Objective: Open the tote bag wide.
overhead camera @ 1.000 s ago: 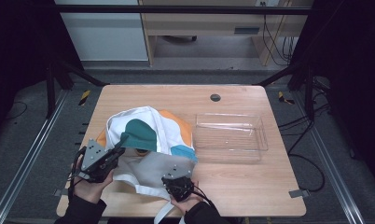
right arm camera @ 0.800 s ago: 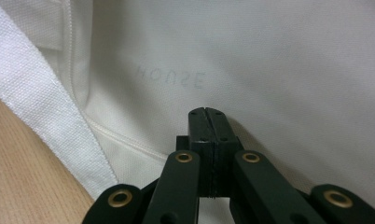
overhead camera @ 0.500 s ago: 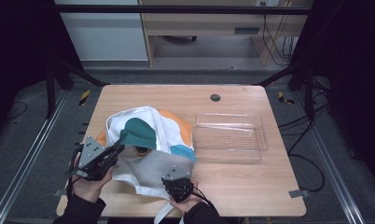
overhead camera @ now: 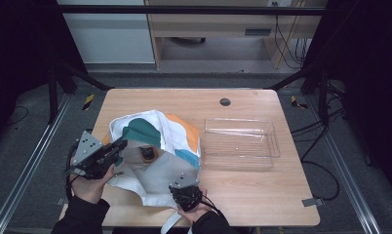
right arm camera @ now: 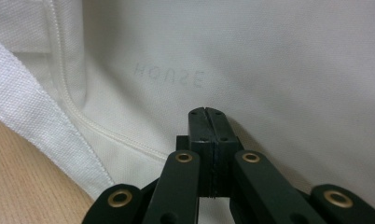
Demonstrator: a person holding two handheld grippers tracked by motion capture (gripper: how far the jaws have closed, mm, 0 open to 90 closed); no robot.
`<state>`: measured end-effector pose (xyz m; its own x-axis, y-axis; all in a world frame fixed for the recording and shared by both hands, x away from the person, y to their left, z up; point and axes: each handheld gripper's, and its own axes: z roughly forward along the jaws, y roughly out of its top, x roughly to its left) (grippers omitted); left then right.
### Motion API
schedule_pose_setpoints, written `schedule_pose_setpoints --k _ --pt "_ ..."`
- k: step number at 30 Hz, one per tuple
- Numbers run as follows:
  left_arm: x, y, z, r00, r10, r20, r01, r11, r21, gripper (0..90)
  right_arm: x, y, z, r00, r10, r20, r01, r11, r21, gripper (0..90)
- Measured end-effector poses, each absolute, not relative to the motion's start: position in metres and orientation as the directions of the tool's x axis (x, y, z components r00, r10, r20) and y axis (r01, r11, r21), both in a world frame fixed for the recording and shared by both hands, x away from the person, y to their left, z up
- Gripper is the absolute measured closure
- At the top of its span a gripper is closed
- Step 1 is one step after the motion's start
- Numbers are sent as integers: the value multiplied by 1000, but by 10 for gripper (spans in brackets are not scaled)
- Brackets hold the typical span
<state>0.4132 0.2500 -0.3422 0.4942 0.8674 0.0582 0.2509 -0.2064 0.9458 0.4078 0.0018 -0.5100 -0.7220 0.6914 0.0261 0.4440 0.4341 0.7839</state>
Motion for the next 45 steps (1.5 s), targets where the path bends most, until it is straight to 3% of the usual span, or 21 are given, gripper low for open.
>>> schedule_pose_setpoints --k 24,45 --pt "445 251 -320 423 905 52 238 -166 957 879 408 2 -510 -721 692 17 438 437 785 900" --pt "473 248 -324 368 927 76 257 -180 950 879 408 5 -510 -724 690 3 430 448 784 900"
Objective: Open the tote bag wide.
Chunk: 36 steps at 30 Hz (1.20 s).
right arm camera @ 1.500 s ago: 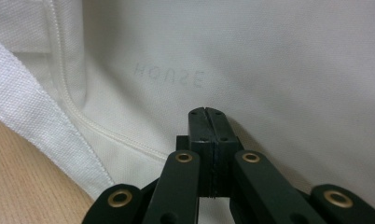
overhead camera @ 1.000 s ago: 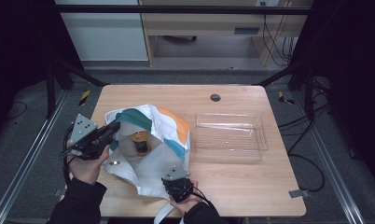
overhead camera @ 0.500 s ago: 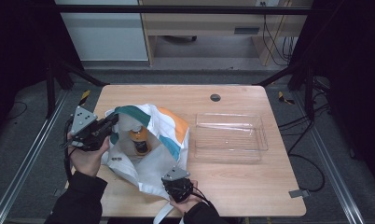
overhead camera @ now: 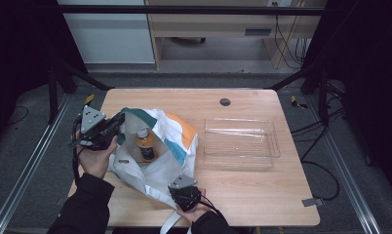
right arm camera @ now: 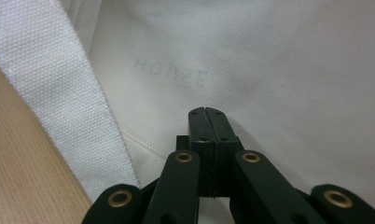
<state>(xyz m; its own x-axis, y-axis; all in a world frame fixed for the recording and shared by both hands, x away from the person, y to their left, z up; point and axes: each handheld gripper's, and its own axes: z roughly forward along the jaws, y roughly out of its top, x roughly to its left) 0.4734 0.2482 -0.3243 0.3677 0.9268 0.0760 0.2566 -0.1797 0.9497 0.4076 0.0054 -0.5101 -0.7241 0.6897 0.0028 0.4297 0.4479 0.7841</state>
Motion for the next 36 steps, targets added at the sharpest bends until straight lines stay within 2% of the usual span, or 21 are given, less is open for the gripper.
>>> schedule_pose_setpoints --k 25,36 --pt "512 247 -344 321 942 98 320 -205 925 879 409 8 -510 -731 683 7 427 449 785 900" --pt "527 251 -365 311 947 83 377 -203 904 878 409 9 -510 -732 682 6 425 449 786 900"
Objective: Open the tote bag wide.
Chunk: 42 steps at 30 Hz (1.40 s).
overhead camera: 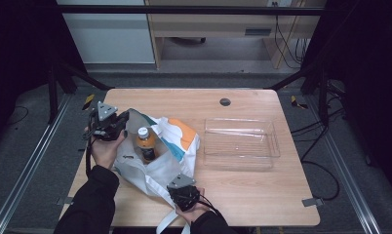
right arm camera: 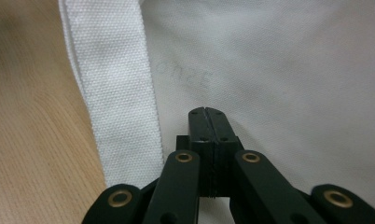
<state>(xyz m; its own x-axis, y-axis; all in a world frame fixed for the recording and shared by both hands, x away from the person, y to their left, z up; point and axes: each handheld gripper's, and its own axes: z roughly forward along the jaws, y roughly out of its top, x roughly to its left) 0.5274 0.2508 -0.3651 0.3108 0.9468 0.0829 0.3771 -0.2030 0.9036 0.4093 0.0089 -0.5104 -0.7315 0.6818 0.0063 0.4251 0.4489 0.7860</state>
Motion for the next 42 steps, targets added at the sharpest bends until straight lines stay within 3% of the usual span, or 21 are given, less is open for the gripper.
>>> schedule_pose_setpoints --k 15,29,35,42 --pt "542 253 -395 303 949 90 447 -225 866 878 409 9 -510 -732 682 5 427 453 783 900" --pt "541 258 -402 339 935 102 447 -256 857 868 410 9 -510 -738 675 5 422 455 784 900" --pt "527 270 -395 366 926 95 411 -252 876 731 409 10 -510 -731 682 -4 421 456 785 862" --pt "503 289 -387 396 914 84 379 -246 892 652 410 7 -504 -728 686 -6 412 444 795 830"
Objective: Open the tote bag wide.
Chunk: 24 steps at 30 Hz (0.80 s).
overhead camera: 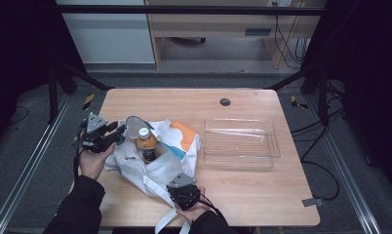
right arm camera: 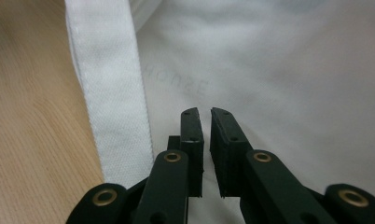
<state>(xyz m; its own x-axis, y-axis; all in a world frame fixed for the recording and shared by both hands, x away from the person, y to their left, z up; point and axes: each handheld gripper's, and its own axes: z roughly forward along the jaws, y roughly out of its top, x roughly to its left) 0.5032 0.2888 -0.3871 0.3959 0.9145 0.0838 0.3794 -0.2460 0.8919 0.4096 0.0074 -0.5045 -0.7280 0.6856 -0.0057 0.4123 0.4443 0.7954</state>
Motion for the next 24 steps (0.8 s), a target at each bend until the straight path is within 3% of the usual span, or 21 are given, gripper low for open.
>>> schedule_pose_setpoints --k 13,24 --pt "451 314 -414 401 914 51 414 -231 880 571 415 -10 -460 -714 699 -33 317 365 875 755" --pt "453 312 -442 396 918 7 479 -213 851 565 427 -22 -432 -680 731 -64 241 305 921 697"
